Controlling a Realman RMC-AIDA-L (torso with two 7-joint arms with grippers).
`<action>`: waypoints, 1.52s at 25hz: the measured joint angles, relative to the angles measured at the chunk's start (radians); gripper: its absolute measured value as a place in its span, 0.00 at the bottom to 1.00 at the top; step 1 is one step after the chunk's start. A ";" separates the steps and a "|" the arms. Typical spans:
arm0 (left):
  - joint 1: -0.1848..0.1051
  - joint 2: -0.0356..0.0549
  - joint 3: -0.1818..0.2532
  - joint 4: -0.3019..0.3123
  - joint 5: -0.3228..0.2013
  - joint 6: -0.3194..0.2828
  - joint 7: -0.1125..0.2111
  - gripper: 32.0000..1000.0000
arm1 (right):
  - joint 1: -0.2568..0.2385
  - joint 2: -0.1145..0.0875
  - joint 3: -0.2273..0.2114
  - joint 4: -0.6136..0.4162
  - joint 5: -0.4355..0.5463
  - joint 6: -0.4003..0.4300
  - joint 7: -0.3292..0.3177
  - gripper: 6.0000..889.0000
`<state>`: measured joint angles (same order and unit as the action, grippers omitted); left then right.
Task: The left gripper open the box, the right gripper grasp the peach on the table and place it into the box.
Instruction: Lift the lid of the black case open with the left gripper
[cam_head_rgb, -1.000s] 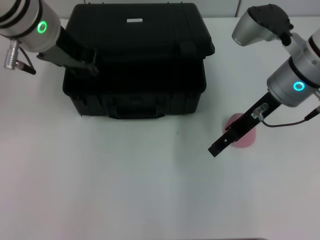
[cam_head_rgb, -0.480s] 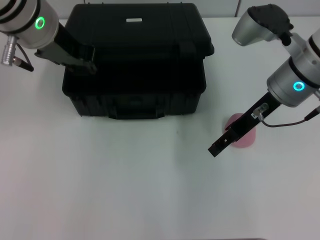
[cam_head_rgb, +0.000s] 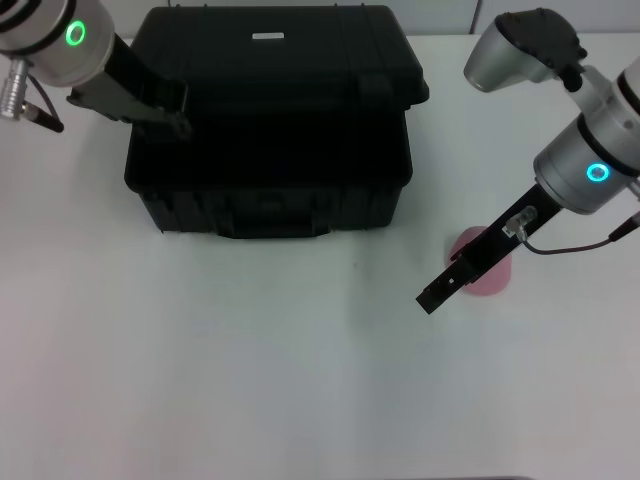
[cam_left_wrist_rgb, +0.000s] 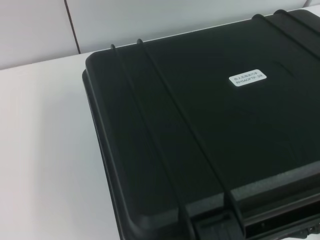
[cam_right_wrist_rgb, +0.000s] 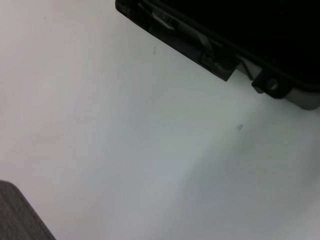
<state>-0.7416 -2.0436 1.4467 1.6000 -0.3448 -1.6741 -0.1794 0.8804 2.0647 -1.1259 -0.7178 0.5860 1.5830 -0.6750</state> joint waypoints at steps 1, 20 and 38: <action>-0.001 0.0000 -0.002 0.000 0.000 -0.001 0.000 0.36 | 0.000 0.000 0.000 0.000 0.000 0.000 0.000 0.90; -0.022 0.0003 -0.031 0.008 -0.003 -0.020 0.013 0.36 | 0.000 0.000 0.000 0.000 -0.002 -0.002 0.000 0.90; -0.036 0.0004 -0.059 0.011 -0.008 -0.032 0.029 0.36 | 0.003 0.000 0.000 0.016 -0.002 -0.011 0.000 0.90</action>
<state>-0.7771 -2.0432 1.3875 1.6109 -0.3524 -1.7060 -0.1507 0.8836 2.0647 -1.1259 -0.7023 0.5844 1.5722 -0.6750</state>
